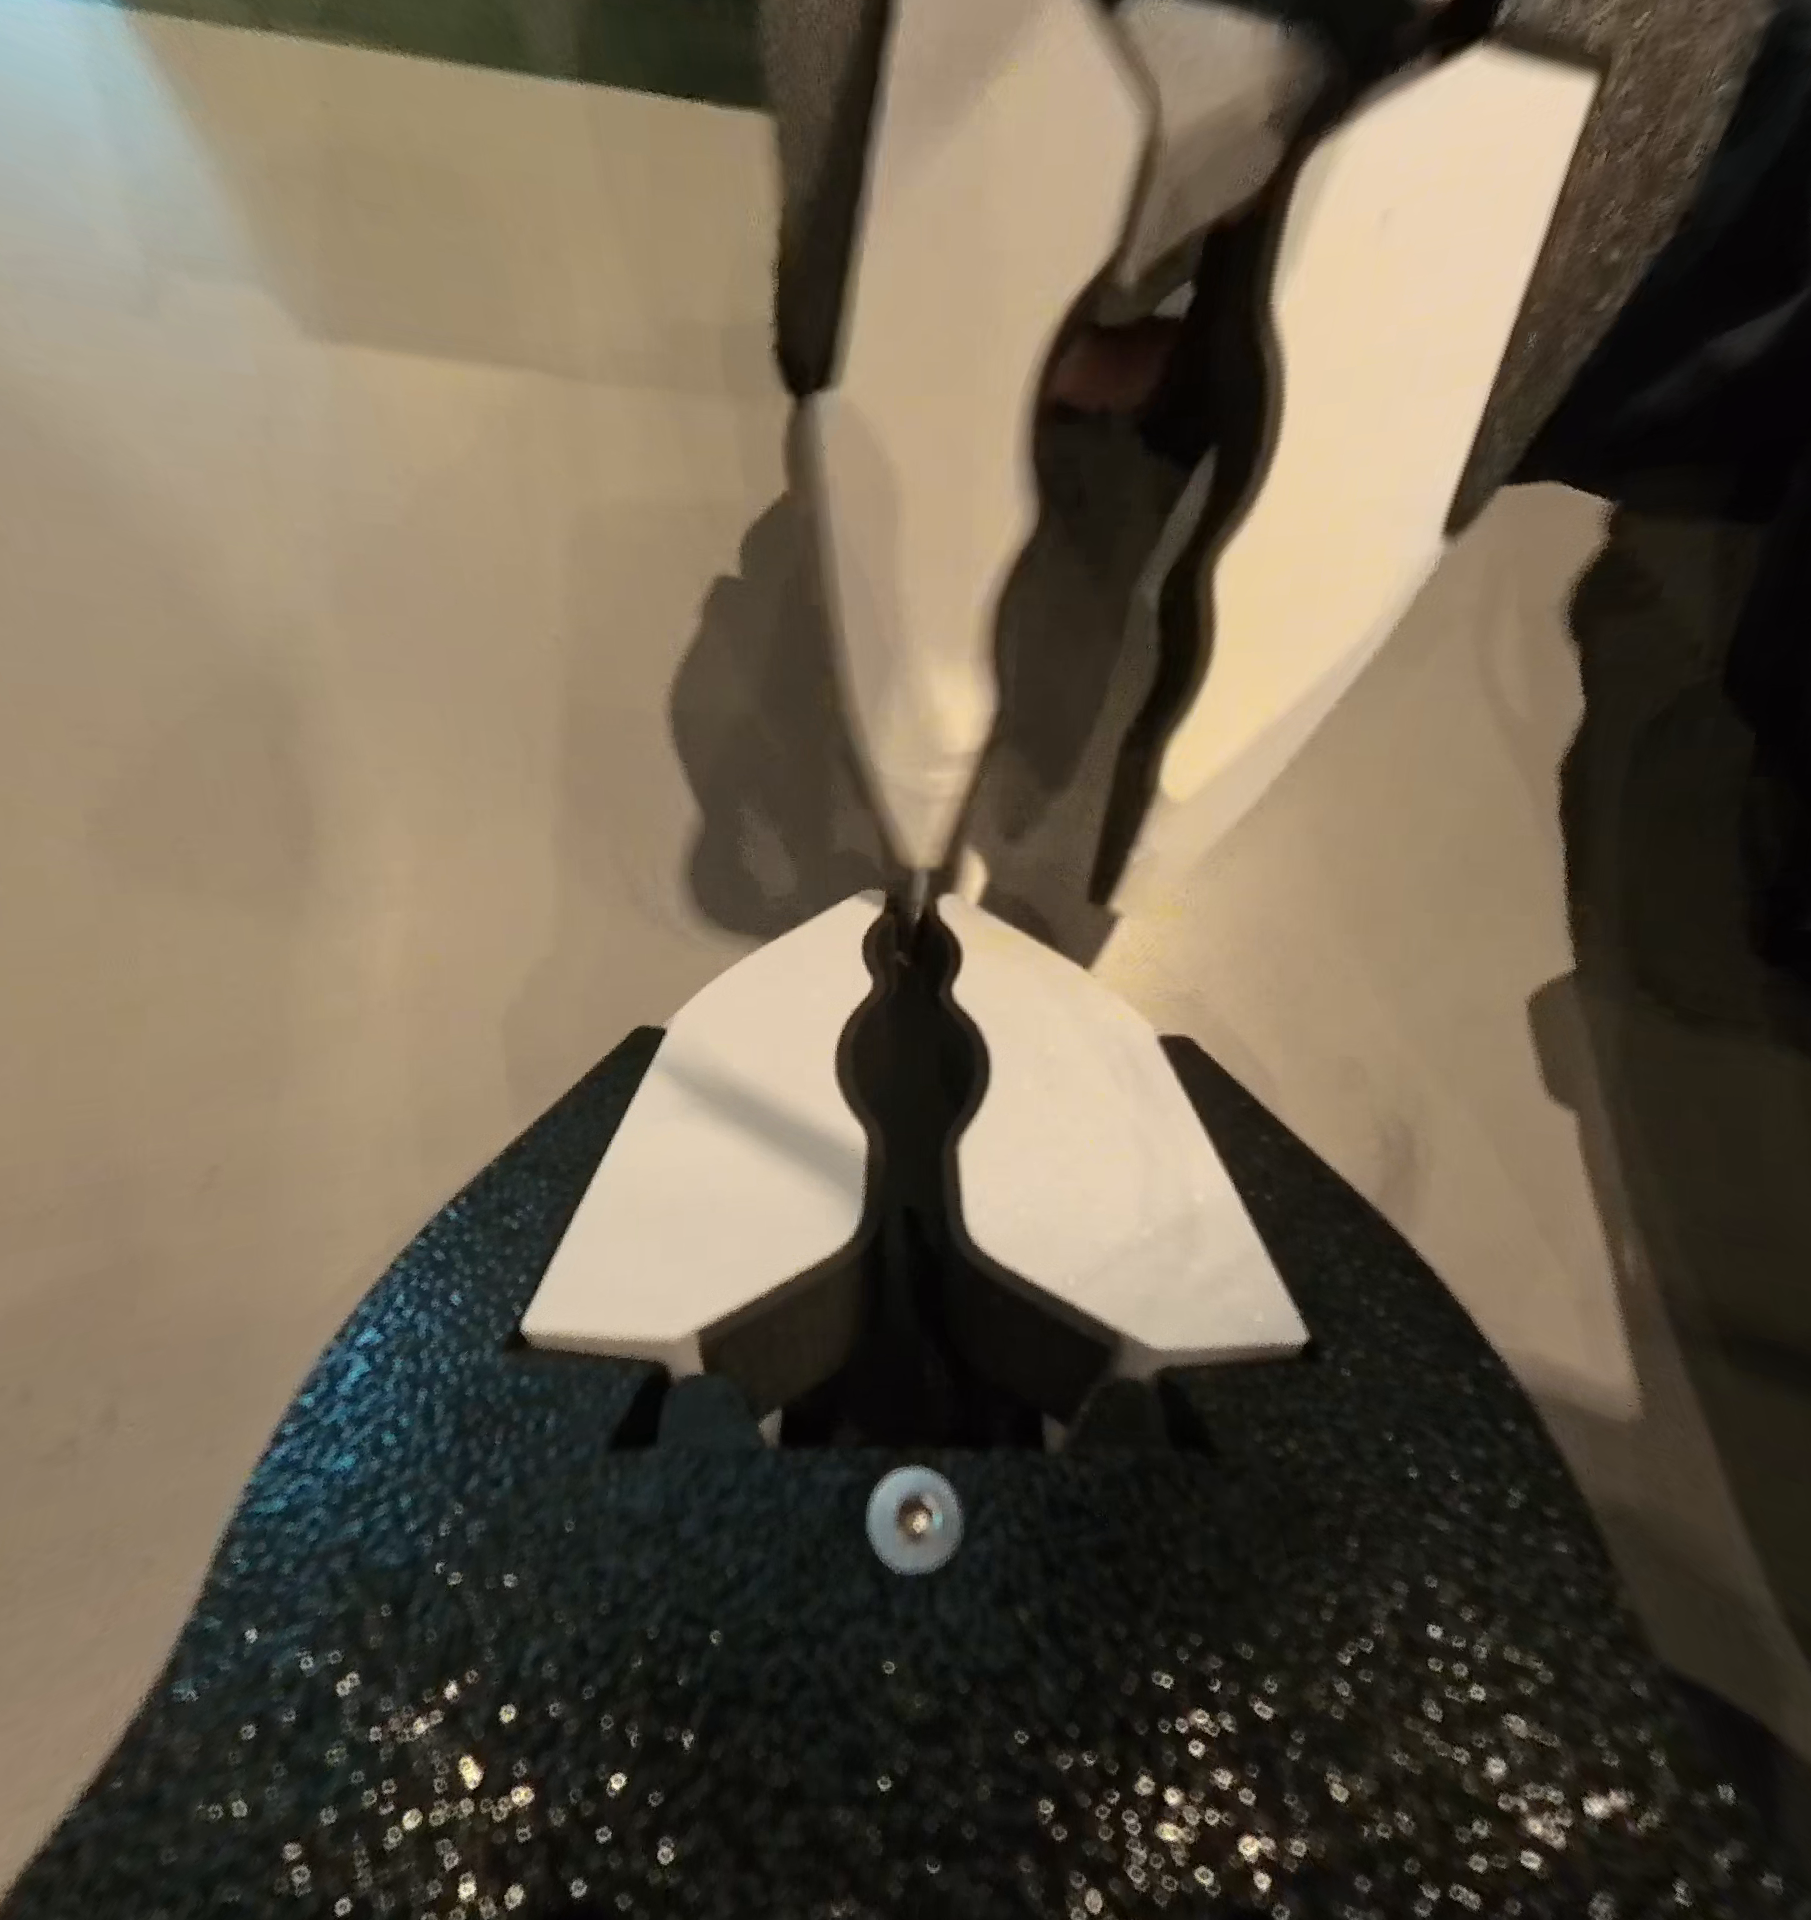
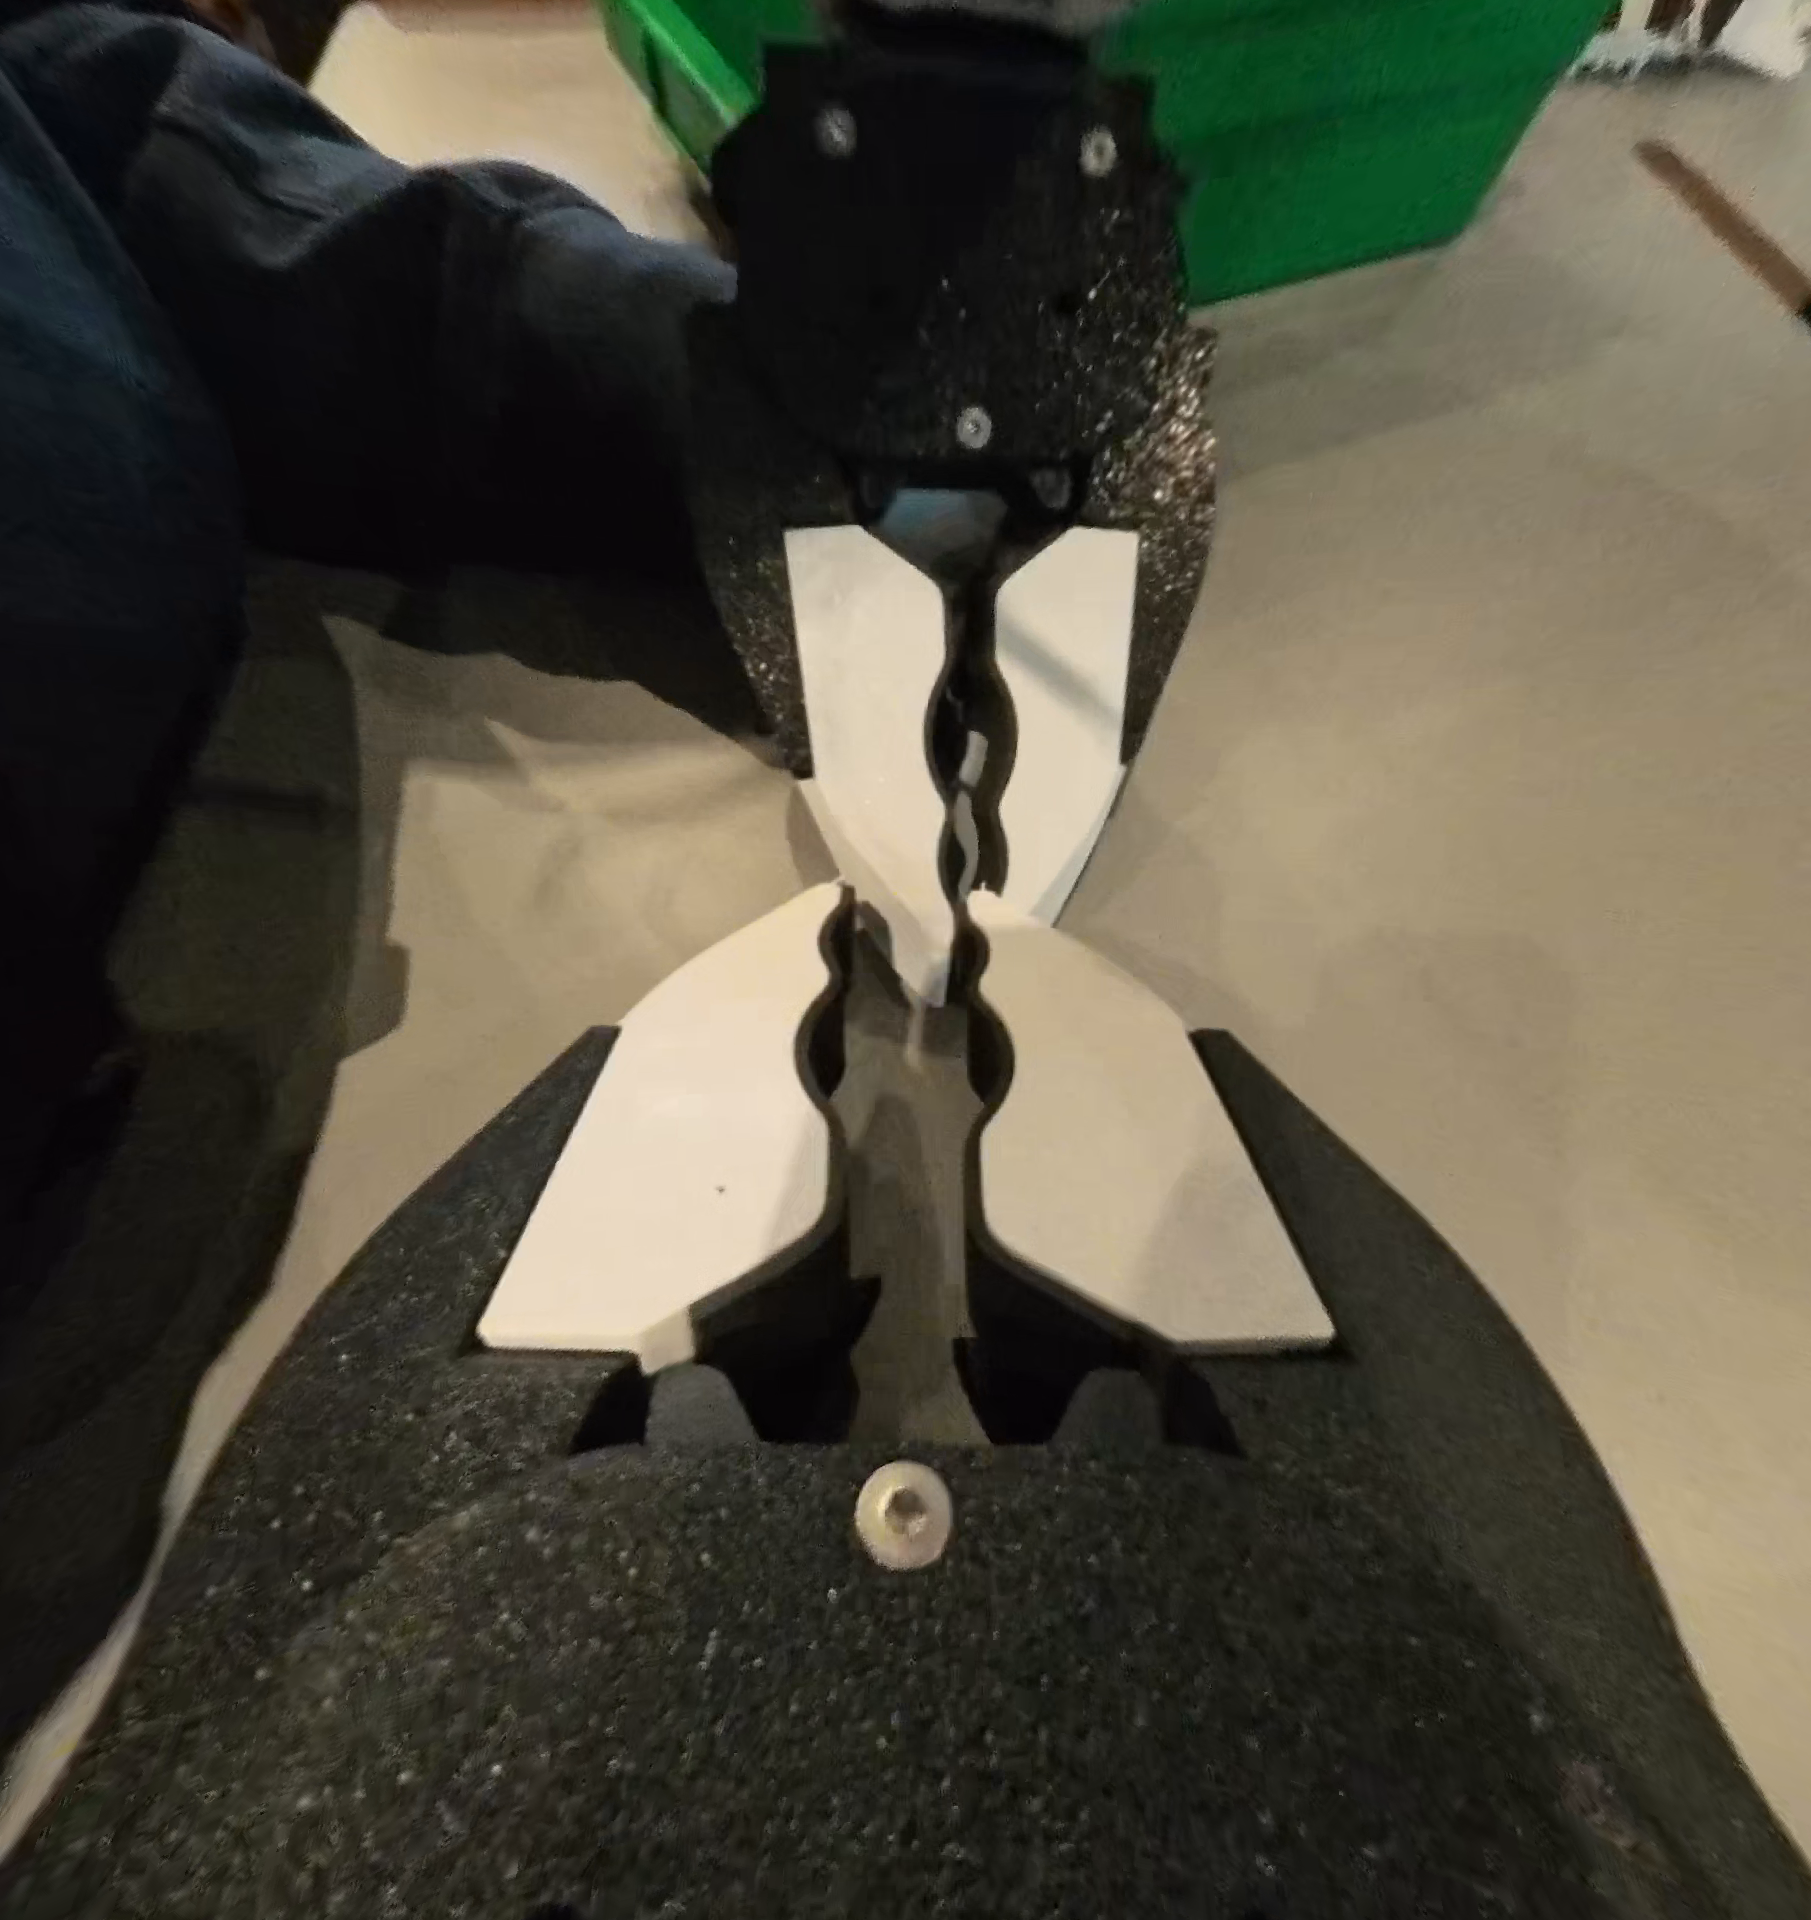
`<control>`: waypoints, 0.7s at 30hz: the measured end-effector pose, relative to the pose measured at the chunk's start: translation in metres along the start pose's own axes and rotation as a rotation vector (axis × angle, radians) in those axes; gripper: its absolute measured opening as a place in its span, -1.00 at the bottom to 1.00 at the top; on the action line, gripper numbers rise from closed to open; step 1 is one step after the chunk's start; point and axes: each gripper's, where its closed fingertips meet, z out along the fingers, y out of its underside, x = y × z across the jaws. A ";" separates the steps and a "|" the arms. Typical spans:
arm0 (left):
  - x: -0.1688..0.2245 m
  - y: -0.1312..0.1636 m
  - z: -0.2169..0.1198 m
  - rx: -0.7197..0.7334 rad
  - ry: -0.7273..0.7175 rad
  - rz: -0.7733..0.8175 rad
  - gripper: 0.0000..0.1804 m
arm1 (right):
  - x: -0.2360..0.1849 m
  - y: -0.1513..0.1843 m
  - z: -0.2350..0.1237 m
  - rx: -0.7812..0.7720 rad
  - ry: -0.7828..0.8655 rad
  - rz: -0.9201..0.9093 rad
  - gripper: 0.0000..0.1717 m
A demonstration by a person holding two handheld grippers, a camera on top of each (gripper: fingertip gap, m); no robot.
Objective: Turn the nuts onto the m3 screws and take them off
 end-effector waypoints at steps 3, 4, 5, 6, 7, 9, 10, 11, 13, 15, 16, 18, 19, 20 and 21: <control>0.000 0.000 0.000 0.000 0.004 -0.005 -0.95 | 0.011 0.006 -0.008 -0.013 0.045 0.046 -0.78; 0.000 0.000 0.000 0.000 0.004 -0.005 -0.95 | 0.014 0.010 -0.009 -0.025 0.046 0.070 -0.76; 0.000 0.000 0.000 0.000 0.004 -0.005 -0.95 | 0.015 0.013 -0.009 -0.033 0.043 0.089 -0.76; 0.000 0.000 0.000 0.000 0.004 -0.005 -0.95 | 0.015 0.015 -0.009 -0.038 0.041 0.101 -0.76; 0.000 0.000 0.000 0.000 0.004 -0.005 -0.95 | 0.015 0.016 -0.007 -0.044 0.038 0.105 -0.78; 0.000 0.000 0.000 0.000 0.004 -0.006 -0.96 | 0.013 0.018 -0.004 -0.061 0.024 0.105 -0.82; 0.000 0.000 0.000 0.000 0.005 -0.006 -0.96 | 0.011 0.019 -0.003 -0.070 0.016 0.107 -0.86; 0.000 0.000 0.000 0.000 0.004 -0.006 -0.96 | 0.010 0.020 -0.001 -0.078 0.009 0.112 -0.88; 0.000 0.000 0.000 0.000 0.003 -0.004 -0.96 | 0.011 0.021 0.000 -0.080 0.013 0.116 -0.95; 0.000 0.000 0.000 0.000 0.003 -0.004 -0.95 | 0.013 0.020 -0.002 -0.073 0.030 0.099 -1.00; 0.000 0.000 0.000 0.000 0.004 -0.005 -0.95 | 0.015 0.019 -0.004 -0.065 0.045 0.089 -1.00; 0.000 0.000 0.000 0.000 0.005 -0.005 -0.96 | 0.018 0.018 -0.009 -0.053 0.075 0.062 -1.00; 0.000 0.000 0.000 0.000 0.004 -0.004 -0.96 | 0.020 0.017 -0.011 -0.047 0.083 0.058 -1.00; 0.000 0.000 0.000 0.000 0.004 -0.004 -0.96 | 0.020 0.016 -0.012 -0.040 0.080 0.062 -1.00; 0.000 0.000 0.000 0.000 0.004 -0.005 -0.96 | 0.018 0.015 -0.013 -0.030 0.068 0.070 -1.00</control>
